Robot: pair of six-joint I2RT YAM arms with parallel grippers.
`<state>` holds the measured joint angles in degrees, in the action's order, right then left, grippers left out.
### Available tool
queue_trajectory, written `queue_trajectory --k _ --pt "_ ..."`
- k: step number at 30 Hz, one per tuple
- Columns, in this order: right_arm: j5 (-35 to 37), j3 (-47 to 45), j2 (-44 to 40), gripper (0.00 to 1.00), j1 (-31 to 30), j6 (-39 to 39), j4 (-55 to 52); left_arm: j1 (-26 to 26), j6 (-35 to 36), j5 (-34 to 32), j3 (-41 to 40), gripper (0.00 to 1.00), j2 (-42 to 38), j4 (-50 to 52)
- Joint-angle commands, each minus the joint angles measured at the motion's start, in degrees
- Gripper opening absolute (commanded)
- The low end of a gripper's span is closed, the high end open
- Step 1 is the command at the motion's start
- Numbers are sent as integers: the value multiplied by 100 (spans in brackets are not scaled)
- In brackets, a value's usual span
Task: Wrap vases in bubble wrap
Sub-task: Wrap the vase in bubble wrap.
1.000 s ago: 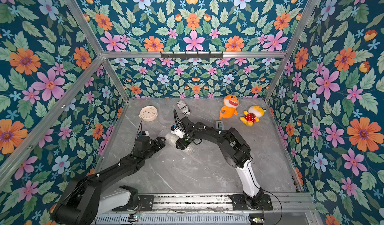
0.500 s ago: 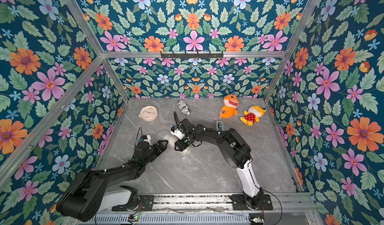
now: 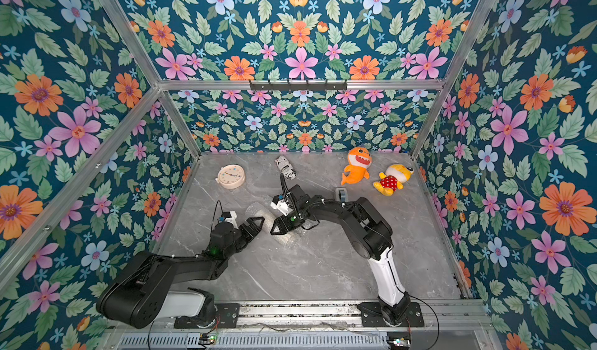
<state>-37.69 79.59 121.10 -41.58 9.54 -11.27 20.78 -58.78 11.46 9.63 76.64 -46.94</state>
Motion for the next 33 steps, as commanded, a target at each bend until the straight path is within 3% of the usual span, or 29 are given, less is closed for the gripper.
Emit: queue_trajectory --k 1,8,13,17,24,28,31,33 --pt "-451 -195 -35 49 83 519 73 2 77 -279 20 100 -332 161" --pt "-1036 -679 89 49 271 1857 1261 -6 382 -931 396 100 -1239 2146" --pt "-1241 -1192 139 50 294 2971 2519 -4 643 -738 534 99 -1302 2391" --pt "-1249 -1500 243 50 309 3652 3264 -19 656 -306 395 94 -1075 1921" --pt "-1096 -1725 248 50 312 3536 3318 -114 649 -7 375 83 -526 1613" --pt "-1106 -1768 239 50 310 3345 3340 -109 567 421 472 85 -183 1003" --pt "-1260 -1838 282 49 309 3552 3777 -111 354 825 356 98 -16 139" --pt "-1302 -1897 316 49 314 3754 4130 -112 243 922 304 99 51 -192"
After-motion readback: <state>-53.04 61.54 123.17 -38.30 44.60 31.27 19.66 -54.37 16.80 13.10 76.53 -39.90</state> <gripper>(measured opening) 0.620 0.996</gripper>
